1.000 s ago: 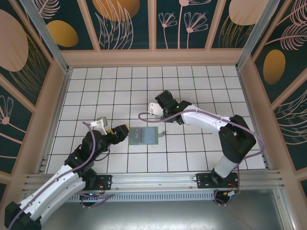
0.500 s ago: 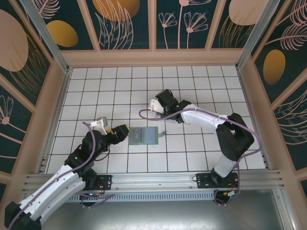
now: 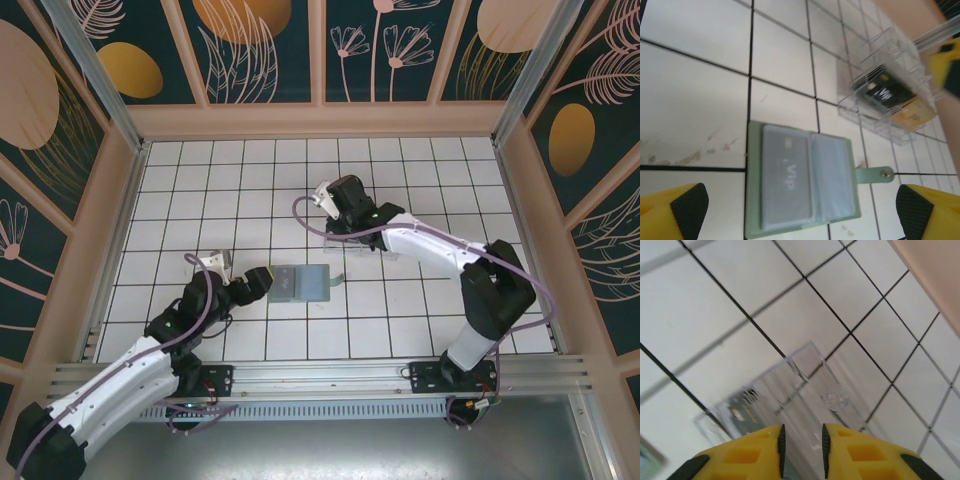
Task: Take the credit cards out of the card holder
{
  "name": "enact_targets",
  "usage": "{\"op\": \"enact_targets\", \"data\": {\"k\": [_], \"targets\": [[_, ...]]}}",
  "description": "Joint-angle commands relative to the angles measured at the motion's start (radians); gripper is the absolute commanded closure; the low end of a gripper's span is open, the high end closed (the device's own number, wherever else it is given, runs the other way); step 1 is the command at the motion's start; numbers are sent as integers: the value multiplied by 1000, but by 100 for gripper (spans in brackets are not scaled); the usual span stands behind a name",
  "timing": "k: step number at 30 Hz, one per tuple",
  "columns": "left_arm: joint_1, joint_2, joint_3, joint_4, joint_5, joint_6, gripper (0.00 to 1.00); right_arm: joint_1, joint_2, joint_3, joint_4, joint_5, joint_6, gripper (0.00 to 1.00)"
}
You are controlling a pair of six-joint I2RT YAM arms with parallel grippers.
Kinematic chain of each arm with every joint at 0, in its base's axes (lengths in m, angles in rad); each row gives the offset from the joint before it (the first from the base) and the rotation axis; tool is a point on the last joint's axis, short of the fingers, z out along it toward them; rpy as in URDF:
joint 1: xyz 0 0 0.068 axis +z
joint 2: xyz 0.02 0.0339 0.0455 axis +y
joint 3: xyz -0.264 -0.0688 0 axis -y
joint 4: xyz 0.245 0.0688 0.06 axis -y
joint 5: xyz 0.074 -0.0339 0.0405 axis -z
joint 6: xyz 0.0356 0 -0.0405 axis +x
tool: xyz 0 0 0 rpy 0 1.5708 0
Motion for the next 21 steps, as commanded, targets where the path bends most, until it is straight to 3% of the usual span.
{"op": "enact_targets", "data": {"k": [1, 6, 11, 21], "targets": [[-1, 55, -10, 82, 54, -30, 3, 40, -103, -89, 43, -126, 280, 77], [-1, 153, -10, 148, 114, -56, 12, 108, -151, -258, 122, -183, 470, 81], [-1, 229, -5, 198, 161, -78, 16, 152, -80, -318, 155, -203, 618, 81], [-1, 383, 48, 247, 196, -82, 17, 201, 57, -350, 216, -184, 682, 89]]}}
